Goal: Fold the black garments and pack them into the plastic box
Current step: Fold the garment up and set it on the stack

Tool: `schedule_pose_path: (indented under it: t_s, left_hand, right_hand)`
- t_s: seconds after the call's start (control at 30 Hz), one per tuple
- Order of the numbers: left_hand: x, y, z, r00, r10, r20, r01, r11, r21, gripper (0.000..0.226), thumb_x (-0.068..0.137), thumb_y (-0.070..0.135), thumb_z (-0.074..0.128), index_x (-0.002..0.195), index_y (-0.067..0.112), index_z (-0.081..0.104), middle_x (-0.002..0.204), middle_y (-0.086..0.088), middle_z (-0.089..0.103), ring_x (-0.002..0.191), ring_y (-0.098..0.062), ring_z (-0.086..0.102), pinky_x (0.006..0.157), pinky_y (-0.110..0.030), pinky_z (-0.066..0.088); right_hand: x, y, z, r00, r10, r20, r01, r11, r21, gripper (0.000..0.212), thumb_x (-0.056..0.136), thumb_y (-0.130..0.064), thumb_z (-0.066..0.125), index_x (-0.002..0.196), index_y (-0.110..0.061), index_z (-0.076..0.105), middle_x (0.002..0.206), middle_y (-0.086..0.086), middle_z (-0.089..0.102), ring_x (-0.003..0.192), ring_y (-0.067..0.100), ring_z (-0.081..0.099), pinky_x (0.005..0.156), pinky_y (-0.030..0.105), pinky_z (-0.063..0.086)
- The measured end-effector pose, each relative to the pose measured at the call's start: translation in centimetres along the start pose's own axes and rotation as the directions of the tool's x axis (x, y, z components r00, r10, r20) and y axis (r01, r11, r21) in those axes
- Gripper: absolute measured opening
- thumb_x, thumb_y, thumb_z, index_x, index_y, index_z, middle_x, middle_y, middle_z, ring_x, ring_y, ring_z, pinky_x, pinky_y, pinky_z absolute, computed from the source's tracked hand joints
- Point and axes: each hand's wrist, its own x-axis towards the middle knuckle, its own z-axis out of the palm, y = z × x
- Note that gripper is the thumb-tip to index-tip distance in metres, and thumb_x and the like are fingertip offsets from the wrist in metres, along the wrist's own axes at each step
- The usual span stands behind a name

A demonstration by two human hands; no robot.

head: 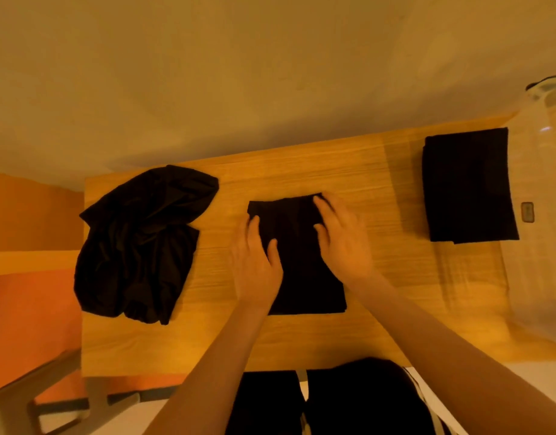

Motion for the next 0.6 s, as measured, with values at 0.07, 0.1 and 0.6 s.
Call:
schedule_pose_path:
  t_s: [0.07,0.1,0.6]
  left_hand:
    - [-3.3,-0.6,0.7,0.984,0.055,0.167,-0.077,0.989,0.126,0.058,0.095,0.042,0.026,0.144,0.010,0.025,0.152,-0.013,0.025,0.140,-0.026,0.019,0.110,-0.040,0.019]
    - [-4.7,-1.3,1.0,0.969,0.069,0.236,-0.116,0.974,0.192,0.061,0.096,0.047,0.018,0.146,0.012,0.018,0.154,-0.012,0.018,0.141,-0.026,0.012,0.111,-0.042,0.015]
    - [-9.4,-4.2,-0.6,0.941,-0.012,0.339,0.003,1.000,0.027,0.083,0.086,0.055,0.045,0.147,0.017,0.004,0.154,-0.002,0.000,0.142,-0.016,-0.001,0.112,-0.036,0.018]
  right_hand:
    - [-0.9,1.2,0.5,0.981,-0.025,0.190,0.054,0.987,-0.149,0.059,0.096,-0.045,0.023,0.141,-0.010,0.034,0.147,0.009,0.036,0.137,0.022,0.030,0.109,0.044,0.026]
    - [-1.2,2.0,0.7,0.968,-0.012,0.249,0.068,0.974,-0.215,0.067,0.095,-0.053,0.011,0.144,-0.010,0.026,0.151,0.008,0.028,0.141,0.020,0.020,0.112,0.047,0.017]
    - [-8.7,-0.2,-2.2,0.875,0.376,0.304,-0.449,0.865,0.223,0.056,0.091,-0.032,0.051,0.142,-0.015,0.034,0.148,0.001,0.032,0.135,0.015,0.030,0.109,0.028,0.032]
